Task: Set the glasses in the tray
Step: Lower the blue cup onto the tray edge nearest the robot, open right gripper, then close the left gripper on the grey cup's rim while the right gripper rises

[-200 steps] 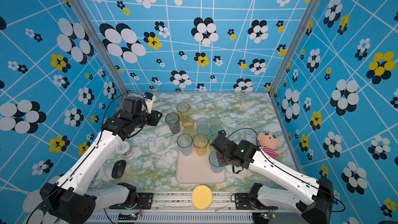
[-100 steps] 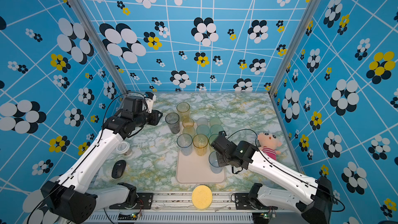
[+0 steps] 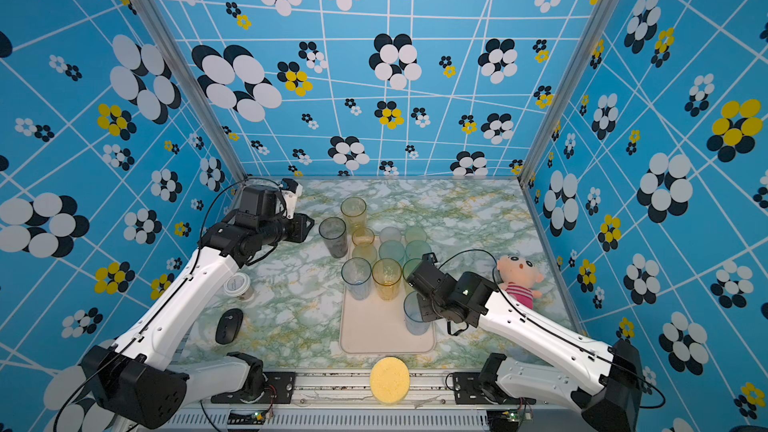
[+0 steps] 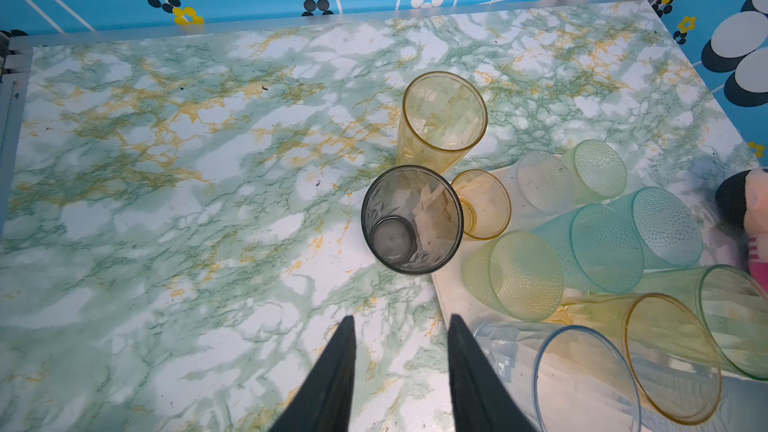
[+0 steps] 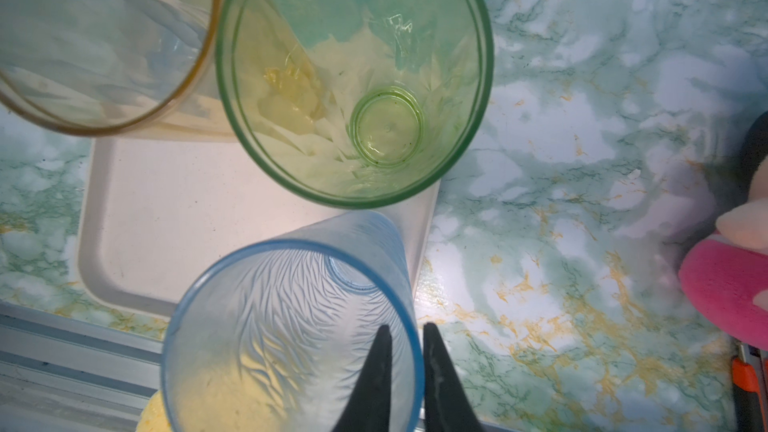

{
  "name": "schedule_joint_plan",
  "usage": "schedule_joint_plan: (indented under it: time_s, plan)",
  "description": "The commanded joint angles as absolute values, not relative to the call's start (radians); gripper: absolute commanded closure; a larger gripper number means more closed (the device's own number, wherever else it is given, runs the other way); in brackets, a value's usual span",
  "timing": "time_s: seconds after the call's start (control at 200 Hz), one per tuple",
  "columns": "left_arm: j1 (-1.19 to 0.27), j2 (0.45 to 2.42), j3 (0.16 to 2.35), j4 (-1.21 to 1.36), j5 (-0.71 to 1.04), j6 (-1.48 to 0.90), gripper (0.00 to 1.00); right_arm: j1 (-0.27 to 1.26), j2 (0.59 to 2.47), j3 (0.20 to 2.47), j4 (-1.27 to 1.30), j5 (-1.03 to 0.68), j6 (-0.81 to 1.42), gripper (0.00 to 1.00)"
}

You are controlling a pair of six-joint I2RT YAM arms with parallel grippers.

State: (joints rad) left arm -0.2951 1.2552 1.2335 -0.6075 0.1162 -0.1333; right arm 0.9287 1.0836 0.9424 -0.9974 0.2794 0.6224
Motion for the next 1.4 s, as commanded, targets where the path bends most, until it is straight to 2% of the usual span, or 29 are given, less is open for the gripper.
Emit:
schedule_joint_plan:
  time_s: [0.0, 0.445, 0.76, 0.99, 1.2, 1.395]
  plan:
    - [-0.297, 1.268, 1.265, -0.624, 0.120, -0.115, 0.62, 0.934, 1.080, 0.936, -1.005, 0.287, 0.640, 0.80]
    - [-0.303, 1.295, 1.278, -0.658, 0.078, -0.098, 0.62, 0.934, 1.062, 0.939, -1.012, 0.299, 0.643, 0.75]
    - [-0.309, 1.320, 1.275, -0.665, 0.034, -0.086, 0.62, 0.933, 1.047, 0.957, -1.040, 0.333, 0.639, 0.65]
    - [-0.318, 1.379, 1.292, -0.691, 0.007, -0.077, 0.63, 0.923, 0.966, 1.028, -1.063, 0.438, 0.634, 0.59]
    - [-0.320, 1.435, 1.314, -0.707, -0.012, -0.071, 0.63, 0.866, 0.890, 1.093, -1.085, 0.517, 0.601, 0.58]
    - [-0.321, 1.502, 1.351, -0.708, -0.023, -0.072, 0.69, 0.820, 0.891, 1.141, -1.071, 0.514, 0.553, 0.59]
